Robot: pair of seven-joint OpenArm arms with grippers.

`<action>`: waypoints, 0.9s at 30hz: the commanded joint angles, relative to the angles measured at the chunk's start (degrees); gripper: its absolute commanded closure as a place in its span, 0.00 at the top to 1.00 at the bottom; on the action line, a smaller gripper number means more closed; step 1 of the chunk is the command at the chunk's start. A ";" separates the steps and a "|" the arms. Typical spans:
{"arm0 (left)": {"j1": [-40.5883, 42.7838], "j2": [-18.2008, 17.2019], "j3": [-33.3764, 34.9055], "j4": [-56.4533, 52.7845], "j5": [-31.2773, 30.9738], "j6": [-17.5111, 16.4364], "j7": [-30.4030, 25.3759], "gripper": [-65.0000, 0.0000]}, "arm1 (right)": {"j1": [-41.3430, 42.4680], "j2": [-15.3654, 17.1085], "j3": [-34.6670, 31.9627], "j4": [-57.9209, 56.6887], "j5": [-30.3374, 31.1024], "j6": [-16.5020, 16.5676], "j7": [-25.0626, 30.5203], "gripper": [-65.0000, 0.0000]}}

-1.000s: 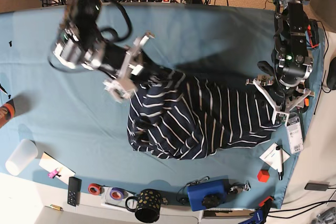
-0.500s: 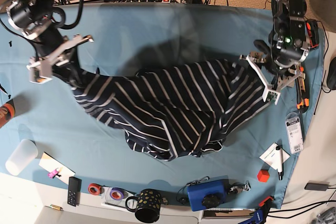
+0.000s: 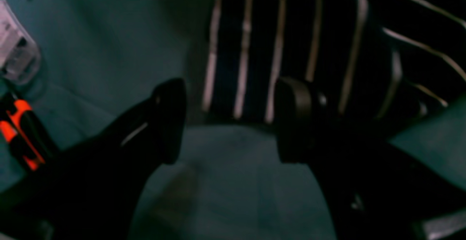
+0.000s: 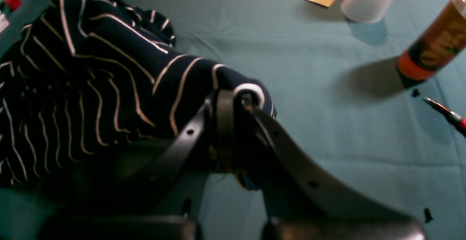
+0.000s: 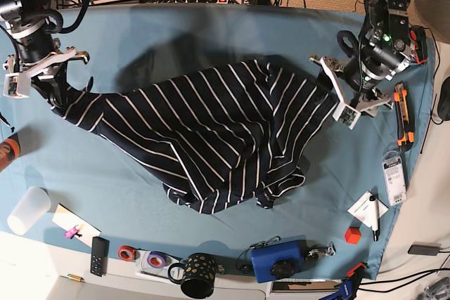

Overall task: Layout the t-shirt on the table in an organized manner, then fold the t-shirt properly
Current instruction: 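Pull the shirt apart with both grippers, stretching it between them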

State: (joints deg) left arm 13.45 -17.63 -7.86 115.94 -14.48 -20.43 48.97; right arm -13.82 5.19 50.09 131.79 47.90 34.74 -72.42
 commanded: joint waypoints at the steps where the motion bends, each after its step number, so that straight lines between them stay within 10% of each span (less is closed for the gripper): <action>1: -1.03 -0.46 -0.20 0.28 -0.76 0.50 -1.18 0.58 | 0.17 1.22 0.28 0.96 0.33 0.11 1.51 0.00; 21: -9.01 -0.48 -0.20 -21.64 -17.46 -5.99 6.64 0.57 | 0.20 2.43 0.28 0.96 -3.39 0.11 1.51 0.00; 27: -9.05 -0.46 -0.22 -21.81 -20.68 -4.46 6.75 0.13 | 0.17 2.43 0.28 0.96 -3.39 0.11 1.53 0.00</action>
State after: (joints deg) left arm 4.78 -17.63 -7.97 93.60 -35.00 -24.95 55.42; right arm -13.82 6.79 50.09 131.81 43.94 34.79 -72.44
